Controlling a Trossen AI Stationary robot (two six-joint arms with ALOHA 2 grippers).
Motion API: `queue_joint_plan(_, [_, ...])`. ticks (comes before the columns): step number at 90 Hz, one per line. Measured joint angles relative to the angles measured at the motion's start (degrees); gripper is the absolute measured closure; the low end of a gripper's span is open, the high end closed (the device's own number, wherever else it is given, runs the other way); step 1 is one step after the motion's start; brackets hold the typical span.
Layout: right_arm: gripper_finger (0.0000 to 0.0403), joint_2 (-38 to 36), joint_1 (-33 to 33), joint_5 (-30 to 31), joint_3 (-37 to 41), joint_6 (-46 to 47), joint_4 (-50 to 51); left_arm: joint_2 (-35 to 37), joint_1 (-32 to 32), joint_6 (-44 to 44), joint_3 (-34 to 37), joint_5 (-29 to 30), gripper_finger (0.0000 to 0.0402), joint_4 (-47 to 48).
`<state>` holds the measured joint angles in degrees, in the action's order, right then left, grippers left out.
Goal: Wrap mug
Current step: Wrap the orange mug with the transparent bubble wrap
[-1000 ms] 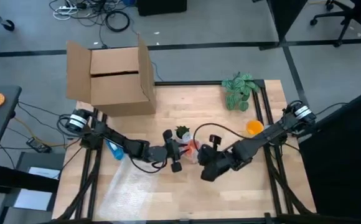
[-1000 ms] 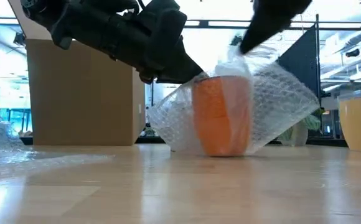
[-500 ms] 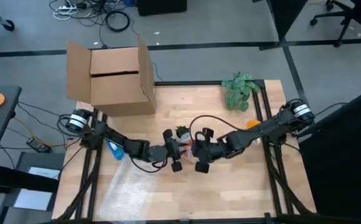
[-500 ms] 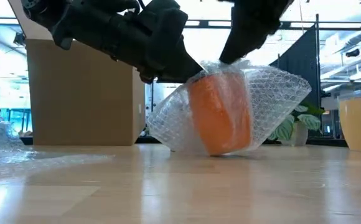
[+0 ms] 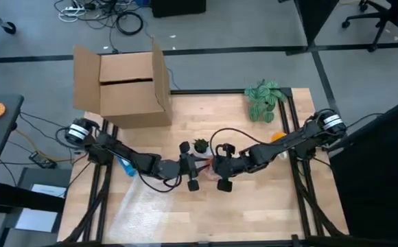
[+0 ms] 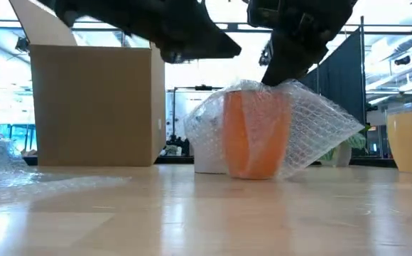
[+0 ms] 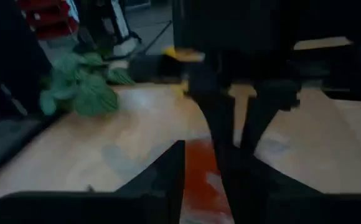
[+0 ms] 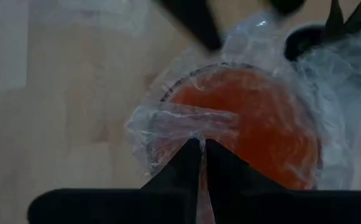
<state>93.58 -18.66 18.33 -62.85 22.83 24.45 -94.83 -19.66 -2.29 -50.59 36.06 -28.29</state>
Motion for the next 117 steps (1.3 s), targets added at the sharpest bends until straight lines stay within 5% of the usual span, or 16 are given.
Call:
queue_joint_plan(23, [0.0403, 0.0, 0.03, -0.61, 0.02, 0.01, -0.43, 3.74, -1.03, 11.21, 1.18, 6.55, 0.0318, 23.16])
queue_joint_plan(55, [0.0403, 0.0, 2.65, -6.77, -0.01, -1.12, -0.5, -6.12, 0.2, 11.09, 2.76, 0.3, 0.0318, 4.25])
queue_joint_plan(83, [0.0403, 0.04, 7.52, -13.98, -1.55, -3.02, 3.93, -13.56, 0.31, 7.11, -5.0, -0.68, 0.0319, 4.67])
queue_joint_plan(117, [0.0403, 0.04, 9.91, -23.46, -1.16, -3.02, 8.48, -14.33, 0.04, 6.98, -6.62, -7.51, 0.0318, 0.87])
